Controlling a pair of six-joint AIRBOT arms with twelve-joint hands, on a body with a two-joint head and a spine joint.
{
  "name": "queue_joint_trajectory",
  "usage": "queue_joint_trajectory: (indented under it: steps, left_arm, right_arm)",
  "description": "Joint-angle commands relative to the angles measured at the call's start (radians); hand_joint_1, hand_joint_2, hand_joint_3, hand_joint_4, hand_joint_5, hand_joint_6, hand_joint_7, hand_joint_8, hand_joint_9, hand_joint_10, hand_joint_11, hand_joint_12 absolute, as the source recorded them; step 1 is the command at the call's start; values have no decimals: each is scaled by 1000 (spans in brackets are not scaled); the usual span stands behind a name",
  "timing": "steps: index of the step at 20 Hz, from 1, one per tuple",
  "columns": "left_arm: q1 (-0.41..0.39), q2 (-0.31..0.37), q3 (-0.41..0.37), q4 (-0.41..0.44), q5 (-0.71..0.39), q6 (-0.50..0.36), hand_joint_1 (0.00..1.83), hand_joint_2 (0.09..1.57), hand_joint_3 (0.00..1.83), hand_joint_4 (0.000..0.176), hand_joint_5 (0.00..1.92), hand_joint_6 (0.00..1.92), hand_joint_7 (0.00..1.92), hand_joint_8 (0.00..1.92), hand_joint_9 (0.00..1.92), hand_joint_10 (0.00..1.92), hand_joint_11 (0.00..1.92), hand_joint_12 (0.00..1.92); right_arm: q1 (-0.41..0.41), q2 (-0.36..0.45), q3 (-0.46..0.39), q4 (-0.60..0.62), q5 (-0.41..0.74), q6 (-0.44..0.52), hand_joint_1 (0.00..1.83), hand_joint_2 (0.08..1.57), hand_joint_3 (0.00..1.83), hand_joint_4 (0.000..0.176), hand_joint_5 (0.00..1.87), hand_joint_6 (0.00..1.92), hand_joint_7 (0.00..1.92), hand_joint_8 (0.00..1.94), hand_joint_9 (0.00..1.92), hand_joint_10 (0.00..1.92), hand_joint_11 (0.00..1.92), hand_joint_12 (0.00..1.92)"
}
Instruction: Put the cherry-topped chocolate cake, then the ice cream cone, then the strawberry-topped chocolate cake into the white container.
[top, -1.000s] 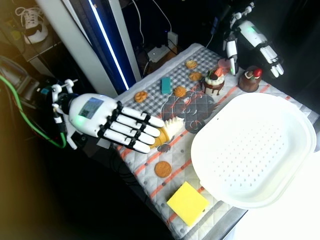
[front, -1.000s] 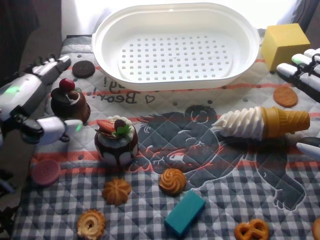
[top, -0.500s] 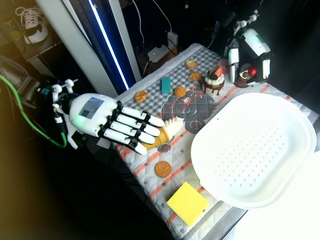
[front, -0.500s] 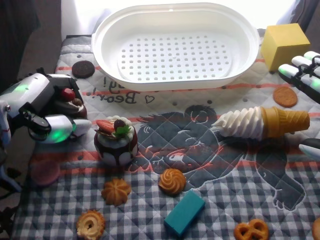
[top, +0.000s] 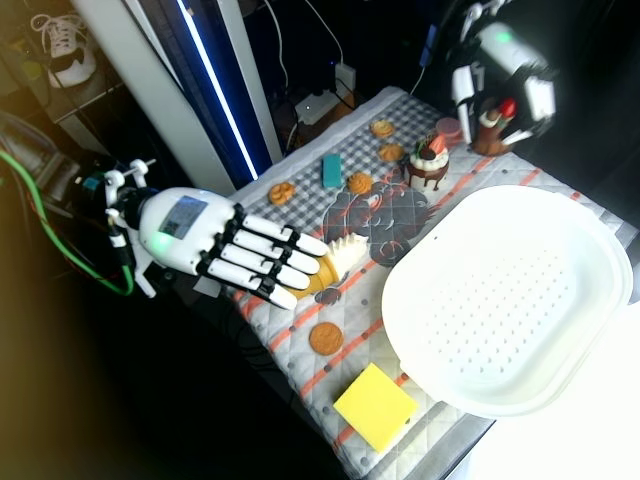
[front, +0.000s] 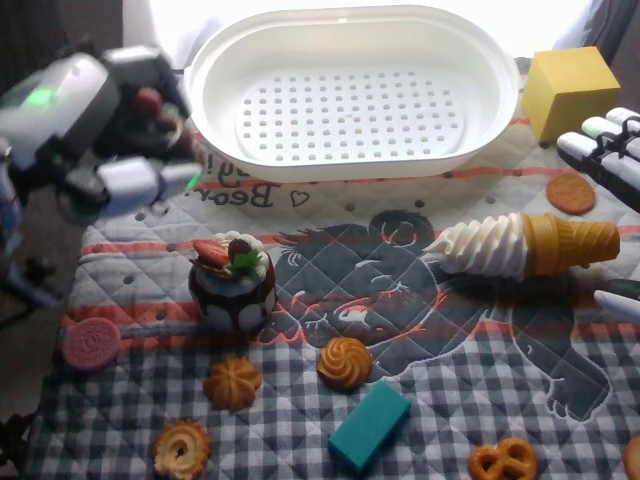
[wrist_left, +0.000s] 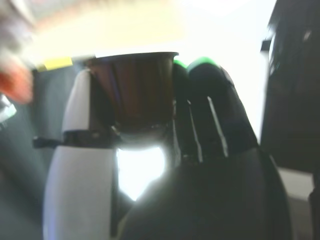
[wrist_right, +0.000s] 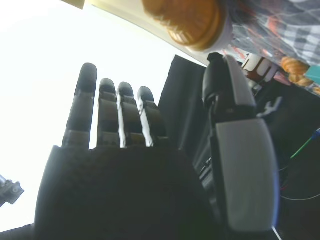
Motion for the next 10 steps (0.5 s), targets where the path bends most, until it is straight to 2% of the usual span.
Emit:
queue_joint_trajectory:
  steps: [1, 2, 4, 5, 6, 7, 8, 9, 10]
  left_arm:
    - [-29, -12, 20, 35, -53, -4, 1195, 1277, 13, 0, 600, 1429, 728, 1598, 777, 1804, 895, 1921]
    - [-65, -38, 60, 31, -4, -4, 1180, 1282, 12, 0, 614, 1379, 727, 1655, 774, 1898, 937, 1921]
    - [-117, -78, 117, 27, 71, -4, 1193, 1273, 4, 0, 633, 1333, 753, 1634, 793, 1907, 943, 1921]
    - [-145, -102, 148, 18, 112, -4, 1192, 1262, 0, 0, 640, 1332, 785, 1556, 772, 1791, 858, 1921]
    - [-170, -132, 190, 3, 158, -4, 1199, 1266, 1, 0, 626, 1340, 787, 1581, 834, 1840, 927, 1921]
    - [-186, -157, 225, -8, 196, -4, 1181, 1272, 3, 0, 618, 1368, 771, 1584, 794, 1826, 895, 1921]
    - [-204, -186, 263, -19, 235, -4, 1184, 1283, 7, 0, 616, 1336, 746, 1678, 971, 1902, 1109, 1921]
    - [-216, -207, 295, -35, 266, -4, 1180, 1287, 8, 0, 616, 1336, 735, 1700, 981, 1917, 1144, 1921]
    - [-227, -230, 328, -54, 293, -1, 1186, 1285, 6, 0, 616, 1353, 739, 1687, 934, 1920, 1115, 1921]
  right_arm:
    - [3, 2, 2, -12, 124, 1, 683, 1188, 0, 8, 0, 0, 0, 0, 0, 0, 0, 2]
    - [1, -1, 3, -12, 124, 1, 662, 1191, 0, 3, 0, 0, 0, 0, 0, 0, 2, 2]
    - [0, -6, 5, -12, 124, 5, 659, 1191, 0, 1, 0, 0, 0, 0, 0, 0, 3, 2]
    - [-1, -8, 6, -12, 124, 8, 674, 1193, 0, 0, 0, 0, 0, 0, 0, 0, 15, 8]
    - [-2, -9, 7, -13, 124, 11, 692, 1190, 0, 1, 0, 0, 0, 0, 0, 0, 31, 17]
    - [-2, -10, 8, -13, 124, 14, 697, 1194, 1, 0, 0, 0, 0, 0, 0, 0, 43, 28]
    - [-2, -11, 9, -13, 124, 18, 705, 1191, 1, 10, 0, 0, 0, 0, 0, 0, 8, 230]
    - [-3, -12, 9, -13, 124, 19, 699, 1203, 1, 4, 0, 0, 0, 0, 0, 0, 1, 378]
    - [-3, -12, 9, -13, 124, 20, 715, 1190, 0, 8, 0, 0, 0, 0, 0, 0, 0, 741]
